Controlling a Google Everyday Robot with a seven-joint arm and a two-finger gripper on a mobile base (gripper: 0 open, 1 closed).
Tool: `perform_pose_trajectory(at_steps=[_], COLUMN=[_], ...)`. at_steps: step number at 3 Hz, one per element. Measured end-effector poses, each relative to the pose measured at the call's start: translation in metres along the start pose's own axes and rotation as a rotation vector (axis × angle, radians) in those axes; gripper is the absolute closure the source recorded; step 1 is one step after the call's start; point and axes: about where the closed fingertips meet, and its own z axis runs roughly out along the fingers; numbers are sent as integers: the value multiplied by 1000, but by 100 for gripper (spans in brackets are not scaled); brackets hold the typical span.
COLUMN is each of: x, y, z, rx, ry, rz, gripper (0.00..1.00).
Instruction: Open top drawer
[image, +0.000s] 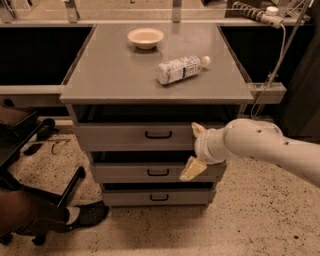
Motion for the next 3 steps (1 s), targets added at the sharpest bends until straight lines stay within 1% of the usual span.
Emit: perform_pose_trajectory(at_steps=[1, 2, 3], x=[-2, -12, -19], y=[-15, -33, -45], z=[23, 30, 35], rx=[15, 60, 73], ry=[-1, -4, 3], rz=[-20, -53, -78], gripper=[0, 0, 0])
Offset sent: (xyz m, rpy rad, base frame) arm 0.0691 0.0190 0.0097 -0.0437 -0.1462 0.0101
